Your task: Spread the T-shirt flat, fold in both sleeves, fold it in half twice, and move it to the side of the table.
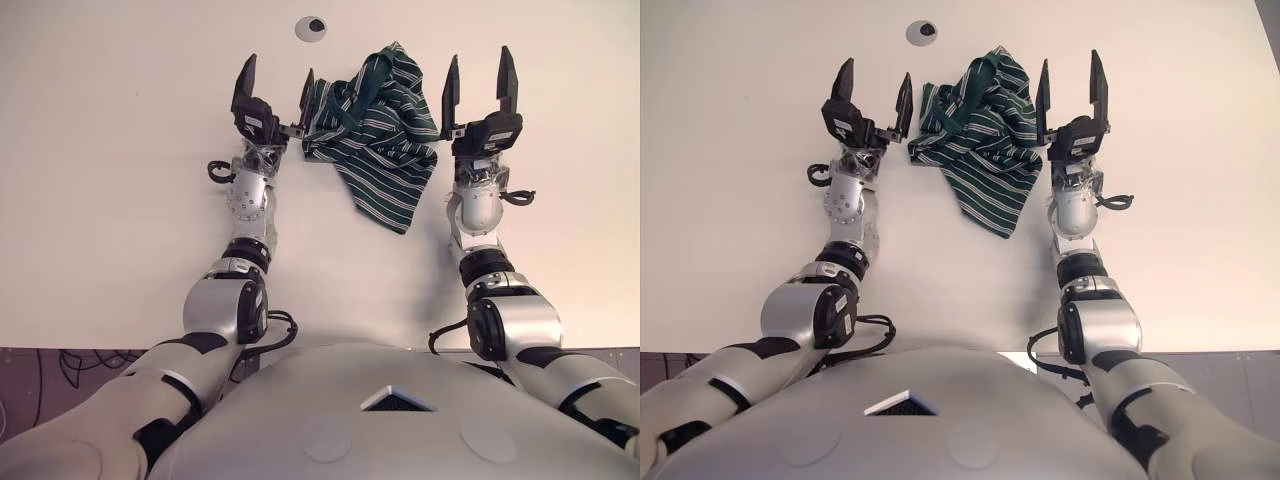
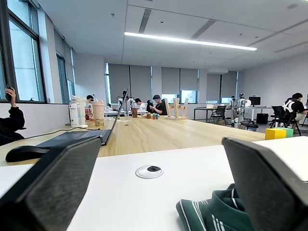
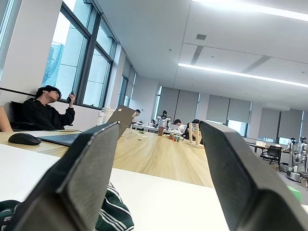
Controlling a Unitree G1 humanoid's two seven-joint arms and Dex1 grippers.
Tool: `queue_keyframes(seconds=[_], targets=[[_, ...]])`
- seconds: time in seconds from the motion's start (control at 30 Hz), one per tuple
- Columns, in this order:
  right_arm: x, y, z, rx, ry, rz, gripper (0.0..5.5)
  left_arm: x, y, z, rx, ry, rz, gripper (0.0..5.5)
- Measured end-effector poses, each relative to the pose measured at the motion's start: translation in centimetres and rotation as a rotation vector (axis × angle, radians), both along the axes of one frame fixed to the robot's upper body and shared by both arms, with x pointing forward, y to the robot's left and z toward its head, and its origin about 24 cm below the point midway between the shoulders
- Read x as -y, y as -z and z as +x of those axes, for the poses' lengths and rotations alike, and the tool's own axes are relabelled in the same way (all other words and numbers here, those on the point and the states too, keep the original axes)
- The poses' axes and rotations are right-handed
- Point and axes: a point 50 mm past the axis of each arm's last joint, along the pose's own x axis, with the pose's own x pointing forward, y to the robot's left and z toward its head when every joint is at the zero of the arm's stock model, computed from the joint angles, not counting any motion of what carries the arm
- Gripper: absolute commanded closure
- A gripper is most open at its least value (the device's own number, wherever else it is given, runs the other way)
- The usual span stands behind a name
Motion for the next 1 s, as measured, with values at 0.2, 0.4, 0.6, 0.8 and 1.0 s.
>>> queue_keyframes(seconds=[0.2,0.4,0.6,0.8,1.0], targets=[[-0.1,-0.1,-0.1,0.011,-0.005,0.000,2.48,0.1,-0.1,-0.2,0.022,-0.025,0.013,0.93],[-0.1,-0.2,-0.4,0.023,-0.009,-0.001,2.48,0.1,-0.1,-0.4,0.030,-0.021,0.018,0.93],[-0.1,-0.3,-0.6,0.033,-0.010,-0.001,2.48,0.2,-0.1,-0.6,0.035,-0.008,0.024,0.93],[-0.1,-0.3,-0.7,0.038,-0.011,-0.001,2.48,0.2,-0.1,-0.7,0.040,0.004,0.025,0.93],[-0.2,-0.4,-0.7,0.038,-0.023,-0.006,2.48,-0.6,-0.2,-2.1,0.043,0.231,0.025,0.93]])
